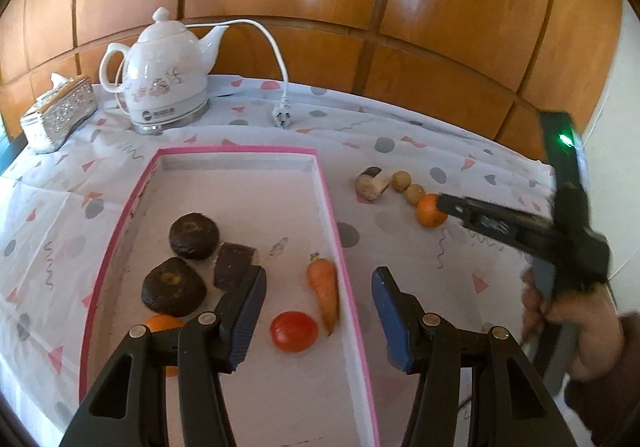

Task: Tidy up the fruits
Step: 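Grasp a small tan ball with the right gripper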

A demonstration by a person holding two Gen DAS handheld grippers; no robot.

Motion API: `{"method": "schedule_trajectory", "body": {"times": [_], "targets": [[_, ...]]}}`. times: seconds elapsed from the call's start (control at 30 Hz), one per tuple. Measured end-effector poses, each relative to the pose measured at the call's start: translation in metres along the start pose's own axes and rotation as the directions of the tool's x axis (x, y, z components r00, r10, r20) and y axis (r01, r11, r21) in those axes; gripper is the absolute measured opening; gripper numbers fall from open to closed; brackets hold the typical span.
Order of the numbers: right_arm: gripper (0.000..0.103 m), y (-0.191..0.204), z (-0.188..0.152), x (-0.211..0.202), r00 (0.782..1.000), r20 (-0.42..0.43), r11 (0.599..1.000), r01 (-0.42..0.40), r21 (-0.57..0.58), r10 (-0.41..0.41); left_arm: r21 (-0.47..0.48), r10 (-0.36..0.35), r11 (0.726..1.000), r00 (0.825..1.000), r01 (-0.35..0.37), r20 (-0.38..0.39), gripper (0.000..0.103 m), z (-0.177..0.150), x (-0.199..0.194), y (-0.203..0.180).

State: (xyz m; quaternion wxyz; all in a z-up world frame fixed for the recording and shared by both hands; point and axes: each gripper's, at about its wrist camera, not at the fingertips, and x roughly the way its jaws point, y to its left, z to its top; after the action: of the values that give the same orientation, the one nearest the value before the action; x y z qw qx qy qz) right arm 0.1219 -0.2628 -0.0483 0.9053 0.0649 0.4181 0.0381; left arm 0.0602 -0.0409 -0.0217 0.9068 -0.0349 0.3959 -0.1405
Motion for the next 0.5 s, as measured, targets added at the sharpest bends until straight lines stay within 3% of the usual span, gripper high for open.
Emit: {"method": "schedule_trajectory", "body": {"times": [0.13,0.37,0.43,0.5], "targets": [[0.038,0.006,0.019,0.024,0.999,-0.052,0.999,-0.007,-0.051,0.005,0.002,-0.007,1.000,1.000,0.007,-0.006,0.056,0.003,0.006,-0.002],[0.037,0.020,0.036,0.065,0.986,-0.154,0.981,0.031,-0.189,-0.061,-0.010,-0.018,1.000,1.000,0.018,-0.020,0.056,0.010,0.017,-0.003],[0.030,0.021,0.036,0.071,0.983,-0.152,0.972,0.064,-0.227,-0.100,-0.008,-0.021,1.000,1.000,0.021,-0.019,0.056,0.013,0.019,-0.004],[0.029,0.016,0.036,0.072,0.984,-0.150,0.973,0.065,-0.220,-0.100,-0.002,-0.029,1.000,0.999,0.028,-0.020,0.056,0.016,0.021,-0.007]]}}
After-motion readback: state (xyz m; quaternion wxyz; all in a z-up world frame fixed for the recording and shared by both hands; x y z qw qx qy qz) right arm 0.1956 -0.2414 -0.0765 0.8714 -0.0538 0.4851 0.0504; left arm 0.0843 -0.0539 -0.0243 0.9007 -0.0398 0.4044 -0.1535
